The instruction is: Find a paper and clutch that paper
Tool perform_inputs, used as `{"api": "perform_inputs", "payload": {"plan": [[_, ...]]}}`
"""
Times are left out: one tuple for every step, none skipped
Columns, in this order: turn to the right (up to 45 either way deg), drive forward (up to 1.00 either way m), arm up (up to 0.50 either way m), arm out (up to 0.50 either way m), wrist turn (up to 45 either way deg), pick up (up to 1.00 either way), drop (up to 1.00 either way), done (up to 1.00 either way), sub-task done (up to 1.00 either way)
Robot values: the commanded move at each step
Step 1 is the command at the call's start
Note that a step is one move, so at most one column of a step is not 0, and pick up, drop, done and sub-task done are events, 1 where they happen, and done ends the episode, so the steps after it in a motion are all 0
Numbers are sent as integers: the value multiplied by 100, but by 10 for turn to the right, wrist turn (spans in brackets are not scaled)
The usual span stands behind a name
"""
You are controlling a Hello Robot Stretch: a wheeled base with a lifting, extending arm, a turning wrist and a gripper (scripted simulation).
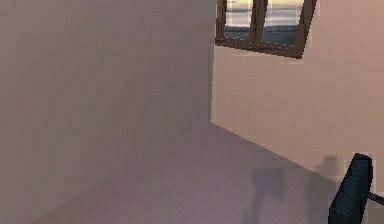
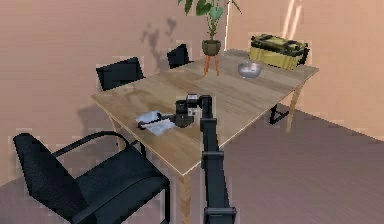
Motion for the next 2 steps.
{"api": "perform_inputs", "payload": {"plan": [[0, 0, 20, 0, 0, 0, 0, 0, 0], [0, 0, 0, 0, -450, 0, 0, 0, 0]]}}
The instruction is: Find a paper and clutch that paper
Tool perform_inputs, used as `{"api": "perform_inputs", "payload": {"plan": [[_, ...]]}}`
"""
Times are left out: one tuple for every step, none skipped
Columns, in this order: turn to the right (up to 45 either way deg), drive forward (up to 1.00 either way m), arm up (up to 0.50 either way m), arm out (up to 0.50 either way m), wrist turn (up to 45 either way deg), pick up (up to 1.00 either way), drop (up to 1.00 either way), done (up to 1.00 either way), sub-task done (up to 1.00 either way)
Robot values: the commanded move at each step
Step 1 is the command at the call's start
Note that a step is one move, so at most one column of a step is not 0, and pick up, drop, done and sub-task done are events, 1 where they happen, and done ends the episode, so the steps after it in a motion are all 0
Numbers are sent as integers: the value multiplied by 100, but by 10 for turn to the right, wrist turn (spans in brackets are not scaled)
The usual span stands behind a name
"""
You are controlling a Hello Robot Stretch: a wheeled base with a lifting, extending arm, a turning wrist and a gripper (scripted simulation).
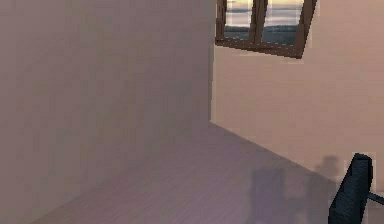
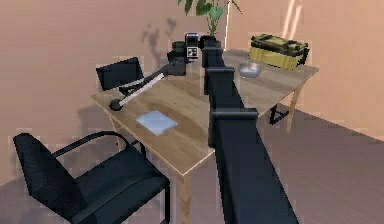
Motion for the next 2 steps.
{"api": "perform_inputs", "payload": {"plan": [[0, 0, 0, 0, -360, 0, 0, 0, 0], [0, 0, 0, -48, 0, 0, 0, 0, 0]]}}
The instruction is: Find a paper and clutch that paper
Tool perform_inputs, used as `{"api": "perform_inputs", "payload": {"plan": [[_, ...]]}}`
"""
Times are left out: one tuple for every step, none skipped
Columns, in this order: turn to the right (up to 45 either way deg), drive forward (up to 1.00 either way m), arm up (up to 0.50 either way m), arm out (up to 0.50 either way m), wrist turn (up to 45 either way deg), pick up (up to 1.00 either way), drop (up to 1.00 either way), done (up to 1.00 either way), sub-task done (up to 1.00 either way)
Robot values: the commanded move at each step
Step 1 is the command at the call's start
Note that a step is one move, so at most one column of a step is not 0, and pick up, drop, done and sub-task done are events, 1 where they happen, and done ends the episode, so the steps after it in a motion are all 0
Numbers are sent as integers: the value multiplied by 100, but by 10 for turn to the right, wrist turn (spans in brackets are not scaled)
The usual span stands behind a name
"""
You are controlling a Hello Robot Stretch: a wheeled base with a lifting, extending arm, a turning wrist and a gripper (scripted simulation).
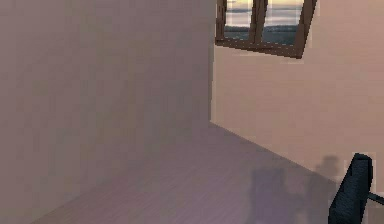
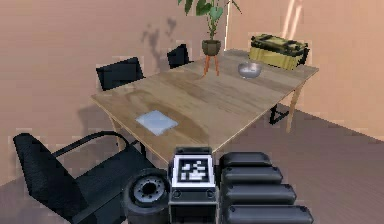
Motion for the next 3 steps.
{"api": "perform_inputs", "payload": {"plan": [[450, 0, 0, 0, 0, 0, 0, 0, 0], [450, 0, 0, 0, 0, 0, 0, 0, 0], [330, 0, 0, 0, 0, 0, 0, 0, 0]]}}
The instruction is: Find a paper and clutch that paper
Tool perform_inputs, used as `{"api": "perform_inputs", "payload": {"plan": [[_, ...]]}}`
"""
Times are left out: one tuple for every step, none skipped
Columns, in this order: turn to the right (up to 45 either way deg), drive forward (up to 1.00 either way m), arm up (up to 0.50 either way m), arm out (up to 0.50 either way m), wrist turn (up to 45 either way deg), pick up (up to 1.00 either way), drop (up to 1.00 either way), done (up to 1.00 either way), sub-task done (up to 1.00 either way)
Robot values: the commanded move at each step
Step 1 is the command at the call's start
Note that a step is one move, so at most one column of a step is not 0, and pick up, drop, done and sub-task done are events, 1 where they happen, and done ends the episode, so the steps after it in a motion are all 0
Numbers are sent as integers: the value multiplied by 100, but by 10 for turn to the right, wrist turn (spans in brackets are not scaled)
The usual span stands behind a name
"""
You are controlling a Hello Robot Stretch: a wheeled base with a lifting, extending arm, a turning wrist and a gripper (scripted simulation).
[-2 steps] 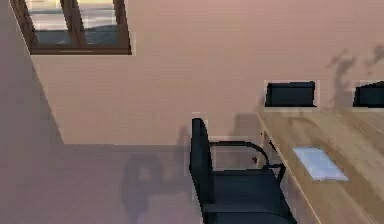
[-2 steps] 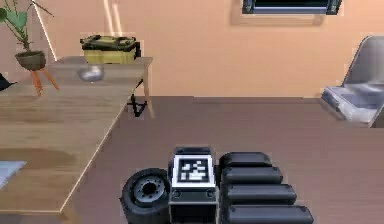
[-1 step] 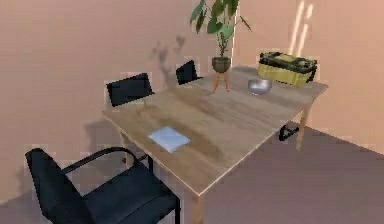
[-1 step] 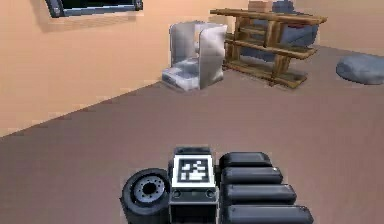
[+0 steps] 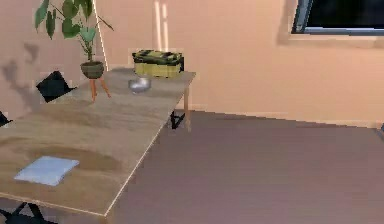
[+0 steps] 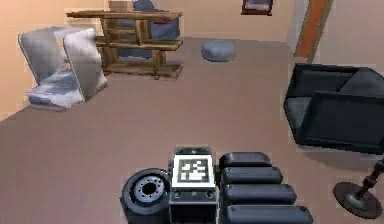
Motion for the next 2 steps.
{"api": "perform_inputs", "payload": {"plan": [[0, 80, 0, 0, 0, 0, 0, 0, 0], [-450, 0, 0, 0, 0, 0, 0, 0, 0]]}}
